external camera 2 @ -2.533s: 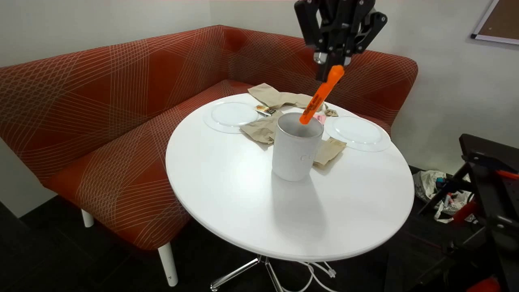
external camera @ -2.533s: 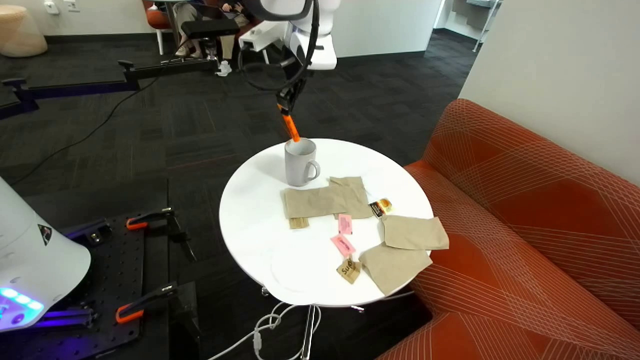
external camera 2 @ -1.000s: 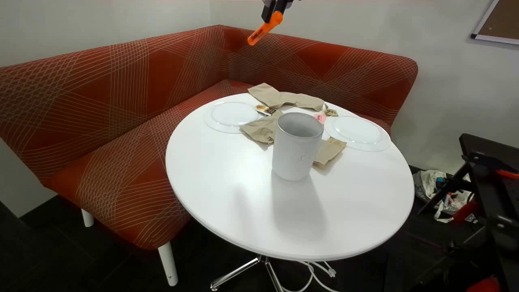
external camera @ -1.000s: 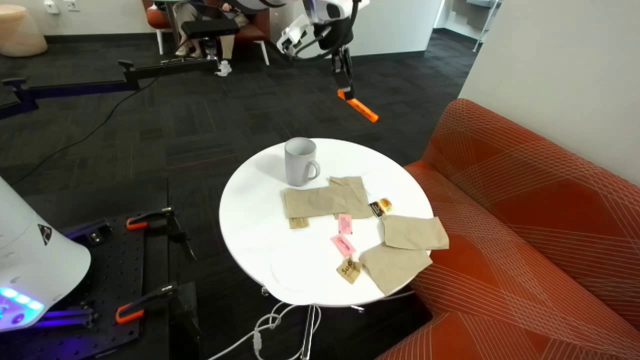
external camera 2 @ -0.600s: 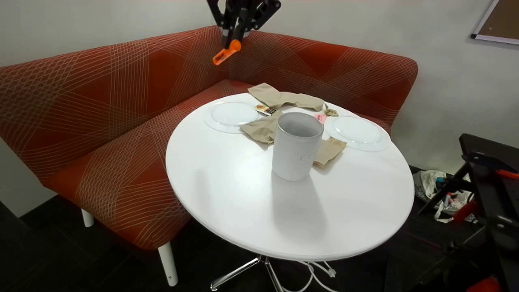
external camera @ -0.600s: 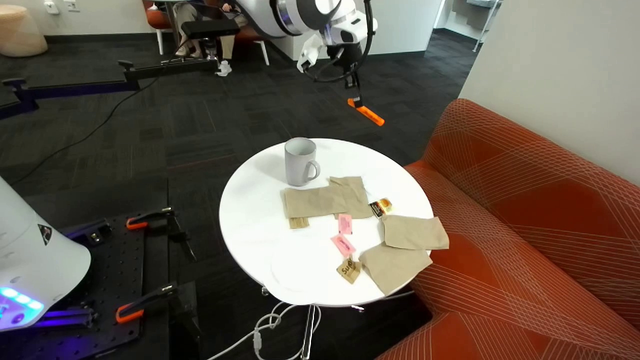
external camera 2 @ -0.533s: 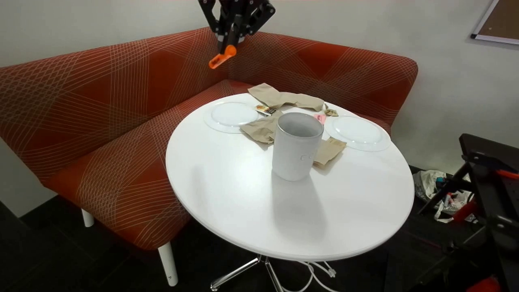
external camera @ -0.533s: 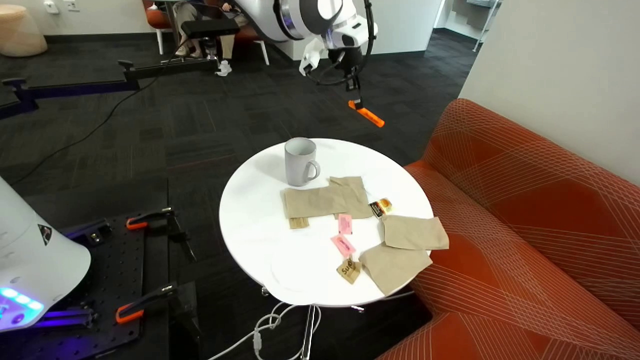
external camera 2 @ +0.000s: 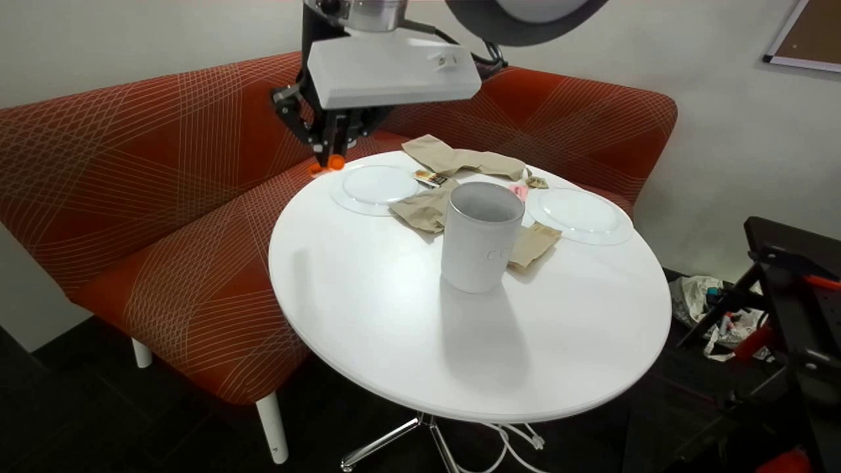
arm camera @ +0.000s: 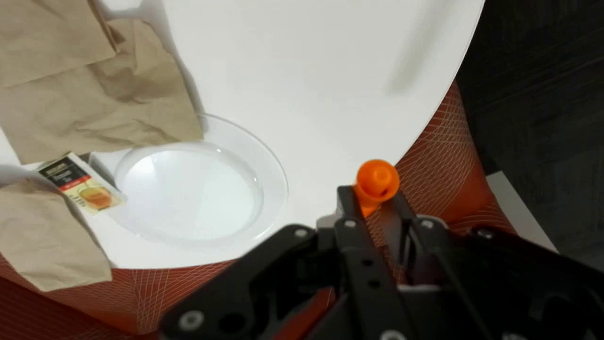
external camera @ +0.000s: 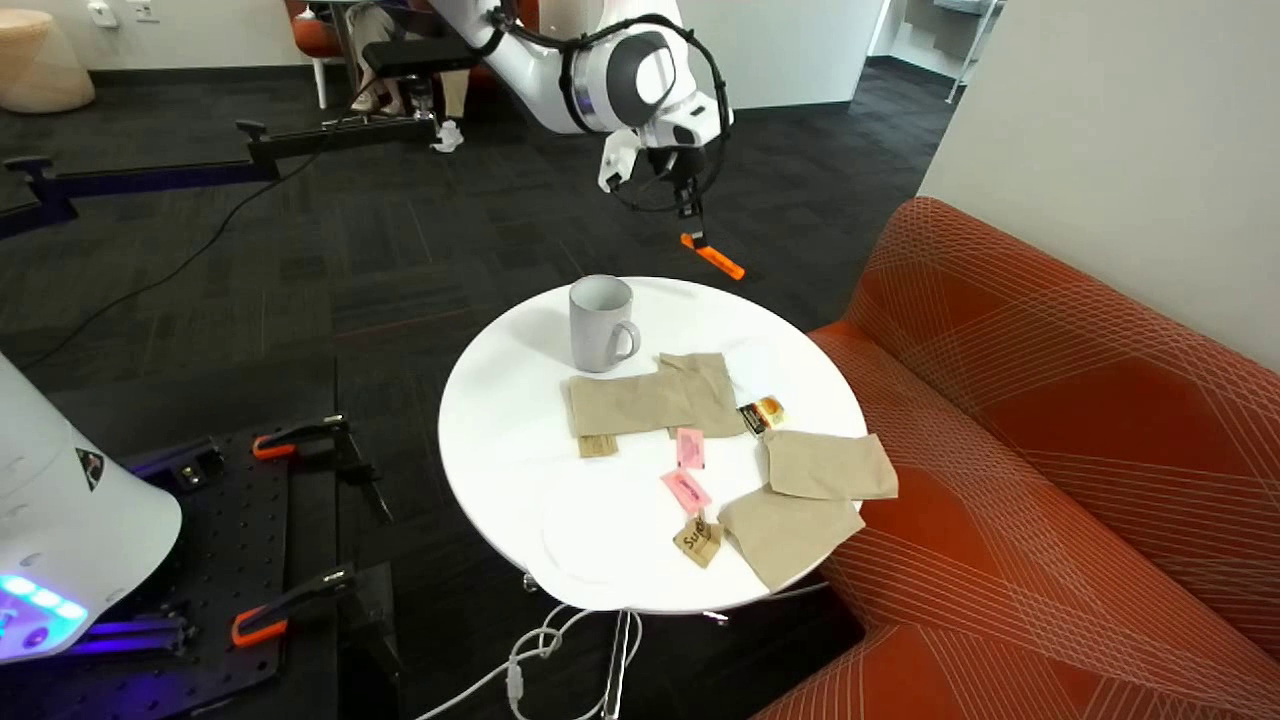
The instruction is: Remove the orange marker from the white mug
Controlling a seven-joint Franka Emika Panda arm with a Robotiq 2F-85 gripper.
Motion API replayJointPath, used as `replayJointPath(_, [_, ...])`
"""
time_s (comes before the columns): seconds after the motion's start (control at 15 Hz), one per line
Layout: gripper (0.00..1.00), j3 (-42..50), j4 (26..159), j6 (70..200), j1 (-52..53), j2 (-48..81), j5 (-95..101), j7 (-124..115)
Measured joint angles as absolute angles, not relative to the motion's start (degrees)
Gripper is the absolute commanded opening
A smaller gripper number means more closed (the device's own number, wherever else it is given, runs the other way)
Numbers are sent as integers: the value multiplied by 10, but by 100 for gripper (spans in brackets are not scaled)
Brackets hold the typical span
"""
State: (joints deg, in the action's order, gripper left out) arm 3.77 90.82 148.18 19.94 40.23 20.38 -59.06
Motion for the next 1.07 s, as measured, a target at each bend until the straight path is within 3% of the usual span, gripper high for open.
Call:
replayJointPath(0.67, [5, 45, 875, 1485, 215, 482, 143, -591])
replayJointPath(0.73, [28, 46, 873, 1485, 215, 484, 141, -591])
replayJointPath(0.8, [44, 46, 871, 1485, 215, 485, 139, -591])
replayJointPath(1.07, [73, 46, 870, 1485, 215, 486, 132, -587])
